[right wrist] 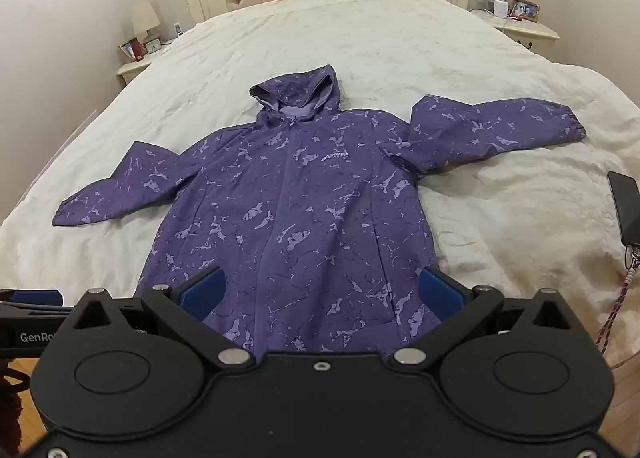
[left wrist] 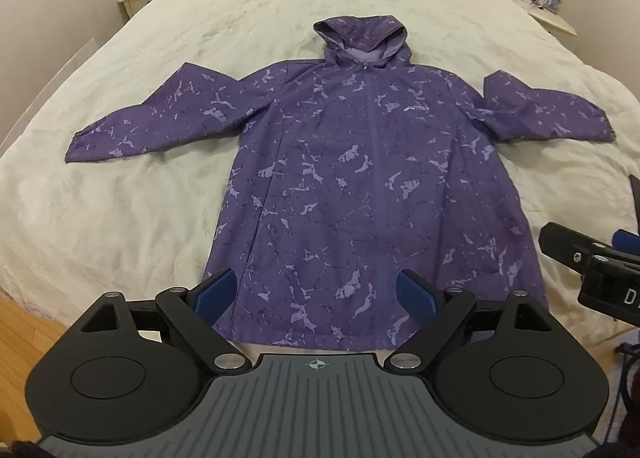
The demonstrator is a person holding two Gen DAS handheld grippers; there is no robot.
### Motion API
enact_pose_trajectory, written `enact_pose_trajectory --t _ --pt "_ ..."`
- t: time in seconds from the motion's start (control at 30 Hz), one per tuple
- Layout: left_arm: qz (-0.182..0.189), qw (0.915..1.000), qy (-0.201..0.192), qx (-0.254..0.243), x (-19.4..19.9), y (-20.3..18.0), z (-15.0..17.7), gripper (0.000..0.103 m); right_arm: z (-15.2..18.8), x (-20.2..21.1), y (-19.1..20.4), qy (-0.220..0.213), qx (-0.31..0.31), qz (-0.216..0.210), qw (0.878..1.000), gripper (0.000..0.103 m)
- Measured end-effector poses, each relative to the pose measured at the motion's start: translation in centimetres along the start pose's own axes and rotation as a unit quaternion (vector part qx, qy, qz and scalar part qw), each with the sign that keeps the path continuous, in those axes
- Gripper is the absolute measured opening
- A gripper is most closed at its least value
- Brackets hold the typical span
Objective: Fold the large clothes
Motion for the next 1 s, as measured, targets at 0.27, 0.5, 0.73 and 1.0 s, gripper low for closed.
enact_pose_trajectory --t 0.27,0.5,0.73,1.0 --pt "0.002 1.0 -0.003 0.004 -0.32 0.31 0.43 0.087 0.07 -0.12 0.18 0.001 -0.001 0.0 1.0 0.102" --pt "0.003 1.0 0.001 0.007 -0.39 0.62 0.51 0.087 0.2 -0.13 -0.03 0.001 -0.002 0.0 1.0 0.102" --pt "0.005 1.0 0.001 0.009 -0.2 0.62 0.43 0.087 0.12 -0.26 0.4 0.001 -0.002 0.0 1.0 0.102" --pt "0.004 1.0 0.002 0.009 -0.24 0.62 0.48 0.087 0.14 -0.26 0.56 0.001 -0.002 -0.001 1.0 0.102"
Point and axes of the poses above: each gripper's, at about its wrist camera, not at the fingertips, and x roughly against the way its jaws point, y to its left, z to its underside, the point moved 4 cm from there along -x, roughly the way its jaws point, and after that the axes turned 7 degrees about z, right-handed, at the moved point
